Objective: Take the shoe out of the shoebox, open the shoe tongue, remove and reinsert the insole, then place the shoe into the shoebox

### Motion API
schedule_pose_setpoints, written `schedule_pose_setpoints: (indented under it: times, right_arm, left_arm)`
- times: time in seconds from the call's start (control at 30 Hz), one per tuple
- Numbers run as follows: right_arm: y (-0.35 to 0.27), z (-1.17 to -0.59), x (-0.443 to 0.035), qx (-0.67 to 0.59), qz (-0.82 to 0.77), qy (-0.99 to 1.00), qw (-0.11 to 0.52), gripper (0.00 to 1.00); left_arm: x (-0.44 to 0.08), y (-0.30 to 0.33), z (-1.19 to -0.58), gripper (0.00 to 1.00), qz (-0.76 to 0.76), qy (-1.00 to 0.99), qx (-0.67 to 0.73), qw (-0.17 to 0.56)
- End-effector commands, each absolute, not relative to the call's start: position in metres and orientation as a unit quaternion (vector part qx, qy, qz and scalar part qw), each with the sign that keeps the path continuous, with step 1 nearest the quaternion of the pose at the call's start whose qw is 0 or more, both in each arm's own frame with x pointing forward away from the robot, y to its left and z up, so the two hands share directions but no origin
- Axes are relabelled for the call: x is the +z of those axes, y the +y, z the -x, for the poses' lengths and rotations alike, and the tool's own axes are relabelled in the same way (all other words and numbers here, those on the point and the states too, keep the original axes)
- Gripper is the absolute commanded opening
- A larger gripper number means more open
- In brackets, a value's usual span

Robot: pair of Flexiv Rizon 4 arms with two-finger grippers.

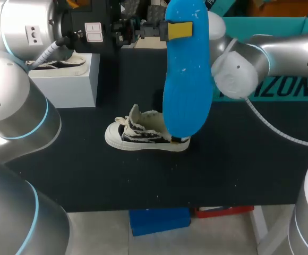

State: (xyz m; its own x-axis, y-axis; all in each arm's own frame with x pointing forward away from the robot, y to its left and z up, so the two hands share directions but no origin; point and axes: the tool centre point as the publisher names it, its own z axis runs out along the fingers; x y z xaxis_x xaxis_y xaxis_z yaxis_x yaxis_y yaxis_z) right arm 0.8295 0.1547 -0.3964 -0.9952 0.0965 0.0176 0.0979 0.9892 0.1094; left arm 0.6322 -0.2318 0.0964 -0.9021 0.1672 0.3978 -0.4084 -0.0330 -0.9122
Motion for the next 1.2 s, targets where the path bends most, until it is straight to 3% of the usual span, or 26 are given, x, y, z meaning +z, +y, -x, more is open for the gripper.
schedule_pose_setpoints:
  times: [0.03, 0.47, 1.2]
  right_arm:
    - [0.158, -0.830, -0.397, -0.026, 0.049, -0.998, 0.007, 1.00]
    - [0.158, -0.827, -0.397, -0.027, 0.039, -0.999, 0.001, 1.00]
    - [0.135, -0.827, -0.396, -0.165, 0.021, -0.986, -0.024, 1.00]
  left_arm:
    - [0.095, -0.232, -0.631, 0.00, -0.092, -0.665, 0.713, 0.201]
    - [0.095, -0.232, -0.631, 0.00, -0.092, -0.665, 0.713, 0.201]
    - [0.095, -0.232, -0.631, 0.00, -0.092, -0.665, 0.713, 0.201]
